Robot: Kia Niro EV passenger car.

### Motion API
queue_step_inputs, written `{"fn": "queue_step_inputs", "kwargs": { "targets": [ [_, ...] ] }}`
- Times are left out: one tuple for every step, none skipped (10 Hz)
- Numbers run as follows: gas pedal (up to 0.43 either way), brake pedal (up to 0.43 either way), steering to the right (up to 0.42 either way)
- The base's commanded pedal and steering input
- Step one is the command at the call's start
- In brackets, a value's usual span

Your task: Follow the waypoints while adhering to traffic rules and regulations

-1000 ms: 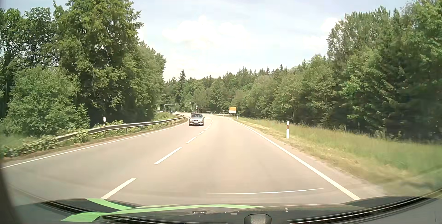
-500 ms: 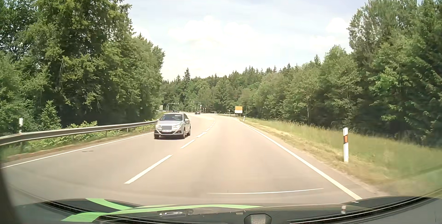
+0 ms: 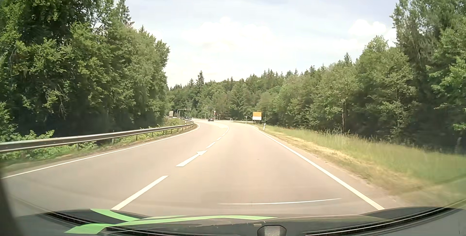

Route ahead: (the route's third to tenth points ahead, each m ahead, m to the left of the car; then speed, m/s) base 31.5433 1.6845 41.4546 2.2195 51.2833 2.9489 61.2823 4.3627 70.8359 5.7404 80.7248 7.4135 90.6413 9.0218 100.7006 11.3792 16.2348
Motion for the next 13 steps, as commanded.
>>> {"fn": "queue_step_inputs", "kwargs": {
  "targets": [
    [0.059,0.0,-0.01],
    [0.047,0.0,-0.01],
    [0.039,0.0,-0.009],
    [0.02,0.0,-0.009],
    [0.02,0.0,-0.009],
    [0.02,0.0,-0.009],
    [0.02,0.0,-0.009],
    [0.02,0.0,-0.009],
    [0.02,0.0,-0.009],
    [0.02,0.0,-0.008],
    [0.02,0.0,-0.007],
    [0.02,0.0,-0.006],
    [0.008,0.0,-0.005]
  ]
}}
